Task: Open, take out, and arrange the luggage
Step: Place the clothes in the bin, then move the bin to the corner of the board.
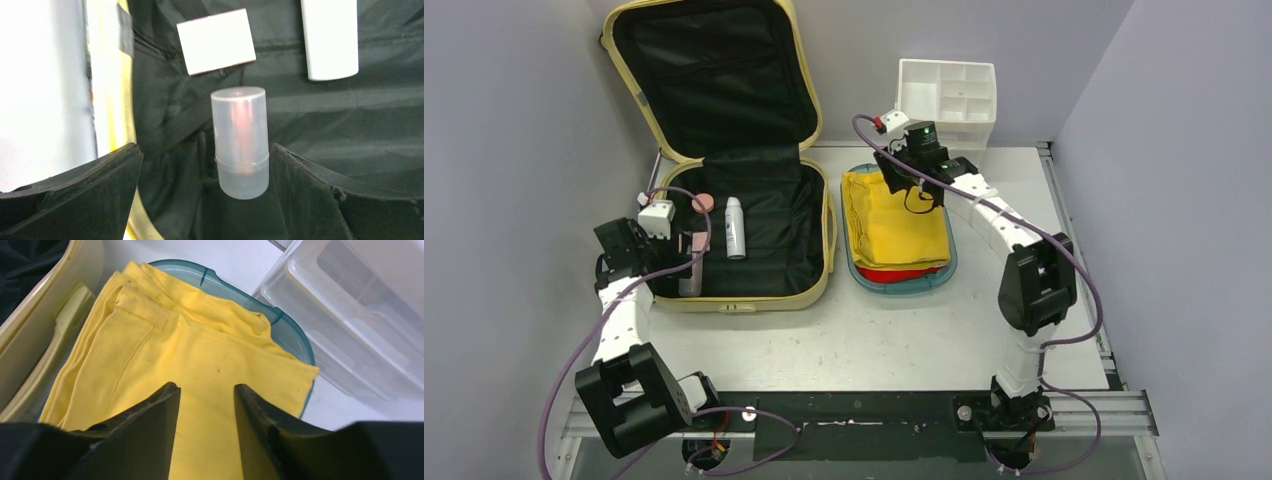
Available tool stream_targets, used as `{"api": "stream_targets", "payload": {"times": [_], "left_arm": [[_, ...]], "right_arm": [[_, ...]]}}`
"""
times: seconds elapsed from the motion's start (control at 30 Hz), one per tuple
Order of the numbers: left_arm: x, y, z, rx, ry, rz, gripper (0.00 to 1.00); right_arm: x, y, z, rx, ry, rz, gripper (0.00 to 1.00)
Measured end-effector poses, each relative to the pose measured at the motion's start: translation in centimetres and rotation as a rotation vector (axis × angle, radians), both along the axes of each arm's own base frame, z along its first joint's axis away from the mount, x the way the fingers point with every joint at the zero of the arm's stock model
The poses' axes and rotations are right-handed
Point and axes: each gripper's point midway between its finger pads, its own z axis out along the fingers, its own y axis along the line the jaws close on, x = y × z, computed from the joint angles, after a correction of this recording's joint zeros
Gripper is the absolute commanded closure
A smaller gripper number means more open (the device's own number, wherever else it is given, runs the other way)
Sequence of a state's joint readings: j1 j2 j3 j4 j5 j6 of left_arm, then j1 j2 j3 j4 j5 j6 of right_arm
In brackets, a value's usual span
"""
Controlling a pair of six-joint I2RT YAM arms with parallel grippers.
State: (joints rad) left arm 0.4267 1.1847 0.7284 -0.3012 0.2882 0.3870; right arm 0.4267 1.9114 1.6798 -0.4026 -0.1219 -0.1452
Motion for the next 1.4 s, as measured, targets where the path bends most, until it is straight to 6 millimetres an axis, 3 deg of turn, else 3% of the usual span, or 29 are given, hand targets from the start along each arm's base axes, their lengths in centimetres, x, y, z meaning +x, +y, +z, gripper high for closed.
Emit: {"api": "stream_targets", "payload": {"times": [0.07,0.1,0.2,0.37,0.47,0.53,0.73,0.9,1.0,1.1,1.2,1.27,1.4], "left_arm": [[0.9,0.3,1.5,0.006,-0.023,-0.008,0.03],[1.3,0.4,2.2,0.010,-0.038,-0.015,0.03],[2.5,0.3,4.1,0.015,-0.079,-0.038,0.03],[4.2,-0.8,5.6,0.011,-0.099,-0.089,0.03],[4.9,-2.1,6.0,0.003,-0.100,-0.122,0.03],[5.4,-3.0,6.3,-0.003,-0.103,-0.145,0.03],[6.0,-5.8,6.7,-0.011,-0.107,-0.222,0.03],[5.8,-7.6,6.7,-0.026,-0.110,-0.276,0.03],[5.2,-8.2,6.4,-0.037,-0.112,-0.291,0.03],[4.3,-8.4,5.4,-0.047,-0.096,-0.291,0.03],[3.9,-8.5,4.6,-0.053,-0.081,-0.290,0.03],[3.6,-8.5,4.2,-0.057,-0.072,-0.290,0.03],[3.7,-8.7,4.1,-0.066,-0.075,-0.293,0.03]], "right_arm": [[-1.0,-0.7,1.3,-0.016,-0.028,0.011,0.04],[-1.6,-1.1,2.1,-0.017,-0.040,0.008,0.01],[-3.3,-2.5,5.8,-0.034,-0.127,0.014,0.00],[-6.0,-4.7,12.4,0.002,-0.287,-0.015,0.00],[-6.8,-6.3,14.1,0.028,-0.333,-0.031,0.00],[-7.1,-7.3,13.3,0.026,-0.323,-0.035,0.00],[-8.0,-10.4,6.0,-0.036,-0.173,-0.077,0.03],[-7.7,-13.1,3.8,-0.052,-0.129,-0.142,0.19],[-6.4,-15.6,2.3,-0.032,-0.097,-0.211,0.30],[-5.5,-17.4,-0.9,-0.015,-0.014,-0.253,0.36],[-5.8,-17.1,-5.0,0.022,0.116,-0.240,0.35],[-6.2,-16.4,-6.4,0.044,0.169,-0.222,0.32],[-6.6,-15.3,-6.7,0.095,0.201,-0.201,0.23]]}}
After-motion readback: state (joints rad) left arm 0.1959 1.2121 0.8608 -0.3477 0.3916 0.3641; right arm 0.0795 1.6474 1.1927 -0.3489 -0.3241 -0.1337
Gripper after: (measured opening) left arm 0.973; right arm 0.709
